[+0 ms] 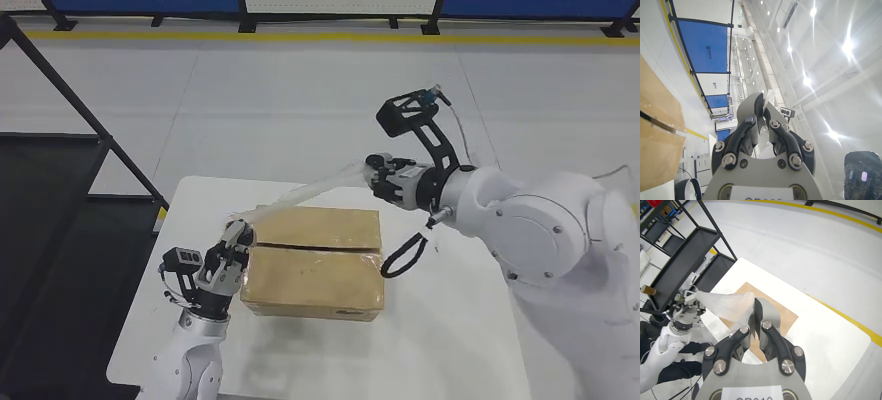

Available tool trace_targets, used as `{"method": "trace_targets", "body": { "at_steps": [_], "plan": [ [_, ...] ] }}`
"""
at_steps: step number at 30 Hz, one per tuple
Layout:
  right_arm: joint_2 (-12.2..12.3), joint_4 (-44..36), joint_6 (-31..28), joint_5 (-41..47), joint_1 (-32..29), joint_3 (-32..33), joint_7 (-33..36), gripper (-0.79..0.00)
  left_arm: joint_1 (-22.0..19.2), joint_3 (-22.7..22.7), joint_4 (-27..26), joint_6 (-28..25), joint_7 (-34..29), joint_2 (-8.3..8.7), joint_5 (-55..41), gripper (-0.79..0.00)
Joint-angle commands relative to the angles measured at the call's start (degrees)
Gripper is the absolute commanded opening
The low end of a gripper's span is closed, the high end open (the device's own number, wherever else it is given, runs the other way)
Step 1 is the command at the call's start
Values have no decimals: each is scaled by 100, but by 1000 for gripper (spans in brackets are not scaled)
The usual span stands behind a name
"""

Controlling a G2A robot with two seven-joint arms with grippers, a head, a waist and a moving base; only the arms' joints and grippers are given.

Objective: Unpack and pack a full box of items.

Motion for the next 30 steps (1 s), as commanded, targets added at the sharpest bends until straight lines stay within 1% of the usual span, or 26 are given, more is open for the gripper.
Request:
{"method": "trace_targets", "body": {
  "at_steps": [1,3,18,21,27,28,29,30],
  "plan": [
    [15,-47,-38,-115,-119,-21,-32,-785,23,-79,-7,148,28,14,58,-785],
    [21,-29,-33,-131,-197,-32,-27,-785,18,-144,-16,259,65,25,144,-785],
    [21,-23,-46,-129,-221,-37,-56,-785,18,-144,-16,259,65,25,144,-785],
    [25,39,-337,-94,-337,-90,-195,-785,33,-128,-52,313,61,30,177,-785],
    [4,345,-921,217,-260,-215,-189,-785,27,-116,-66,320,34,39,194,-785],
    [0,390,-1010,240,-236,-239,-197,-613,30,-118,-71,322,35,40,193,-785],
    [-2,428,-1092,226,-216,-266,-201,-480,34,-122,-77,324,34,42,191,-785],
    [-3,463,-1149,202,-199,-288,-208,-434,39,-127,-81,326,28,44,190,-785]
  ]
}}
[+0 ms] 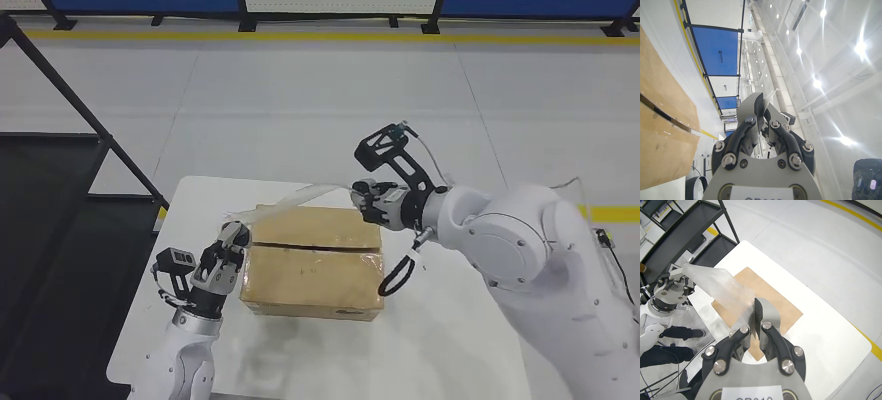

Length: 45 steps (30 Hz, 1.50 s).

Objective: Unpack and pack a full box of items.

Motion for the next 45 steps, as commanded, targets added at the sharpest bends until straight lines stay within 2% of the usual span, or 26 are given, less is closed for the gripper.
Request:
{"method": "trace_targets", "body": {
  "at_steps": [1,2,4,5,21,27,35,37,45],
  "plan": [
    [-3,57,-101,-60,26,-33,-57,-413,10,-17,-7,8,-14,5,3,-785],
    [-3,73,-139,-99,25,-48,-87,-372,13,-29,-7,9,-21,8,2,-785],
    [2,75,-182,-248,20,-63,-159,-80,11,-56,-4,32,-43,15,1,-785],
    [4,69,-170,-310,3,-71,-178,0,7,-69,-4,41,-48,18,4,-785],
    [79,21,-315,-290,-308,281,-321,0,-34,-101,70,38,-125,49,70,-785],
    [82,110,-161,-23,-434,404,-453,0,49,-146,109,75,-558,88,38,-785],
    [74,327,-585,359,-426,400,-605,0,240,-242,99,45,-1543,187,391,-785],
    [68,365,-633,372,-388,362,-605,0,238,-270,127,96,-1625,202,356,-785],
    [59,443,-763,474,-329,290,-639,0,-143,-73,298,212,-1809,230,445,-785]
  ]
}}
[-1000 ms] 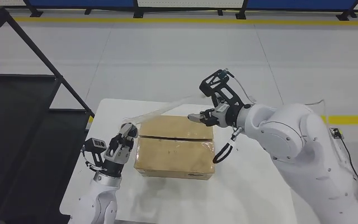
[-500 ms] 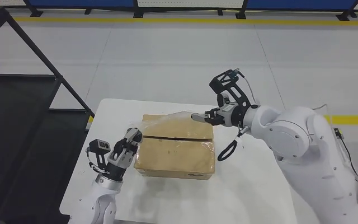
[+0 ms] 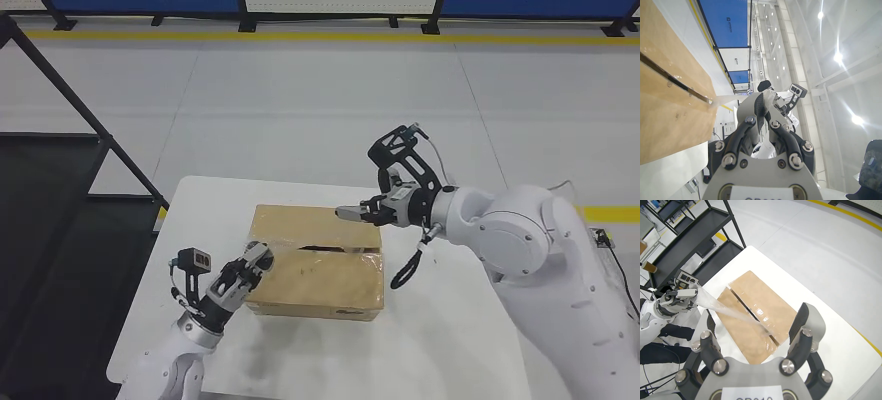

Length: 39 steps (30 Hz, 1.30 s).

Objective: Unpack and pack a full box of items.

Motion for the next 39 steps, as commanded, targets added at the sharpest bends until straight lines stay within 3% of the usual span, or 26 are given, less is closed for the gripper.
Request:
{"method": "trace_targets", "body": {
  "at_steps": [1,8,19,28,39],
  "plan": [
    [1,15,-106,69,0,-2,-18,0,-137,110,46,-14,-52,8,203,-785],
    [-9,19,-156,45,119,-92,38,0,-538,427,-113,-195,-337,40,806,-785],
    [-17,112,-669,-99,482,-335,449,0,-682,477,-584,-1224,39,121,2745,-785],
    [-11,286,-765,-188,709,-557,1094,0,-691,453,-627,-1423,393,150,2946,-785],
    [-38,521,-266,-80,804,-606,1017,0,-632,394,-653,-1525,583,197,3123,-785]
  ]
}}
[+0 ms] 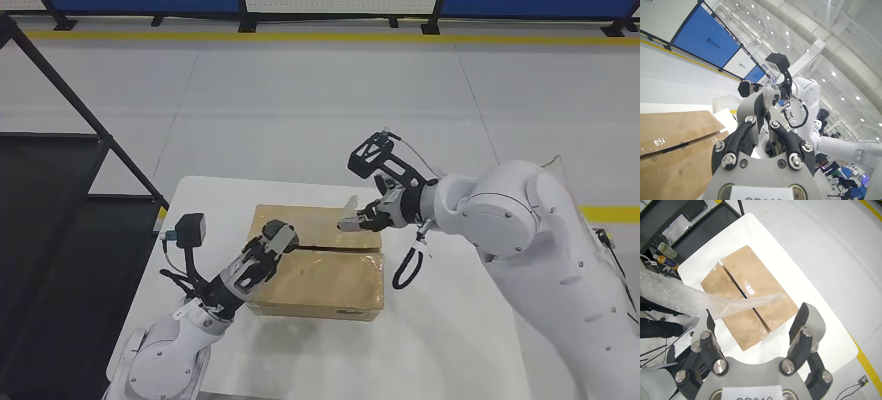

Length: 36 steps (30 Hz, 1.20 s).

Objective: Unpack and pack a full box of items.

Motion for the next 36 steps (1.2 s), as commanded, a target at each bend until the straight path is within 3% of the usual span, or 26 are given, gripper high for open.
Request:
{"method": "trace_targets", "body": {
  "at_steps": [1,13,22,29,36],
  "plan": [
    [-8,25,12,19,9,-32,-43,0,28,-2,-16,-8,10,9,1,-785],
    [-92,30,573,-629,285,-437,30,0,141,44,-80,-8,64,53,10,-785],
    [-86,-63,586,-604,201,-383,38,0,170,72,-101,7,122,81,8,-785],
    [-86,1,538,-580,105,-351,-117,0,140,-21,-183,376,184,87,-840,-785],
    [-40,18,-21,-42,-261,-37,-727,0,-201,-187,-177,1135,-102,82,-2740,-785]
  ]
}}
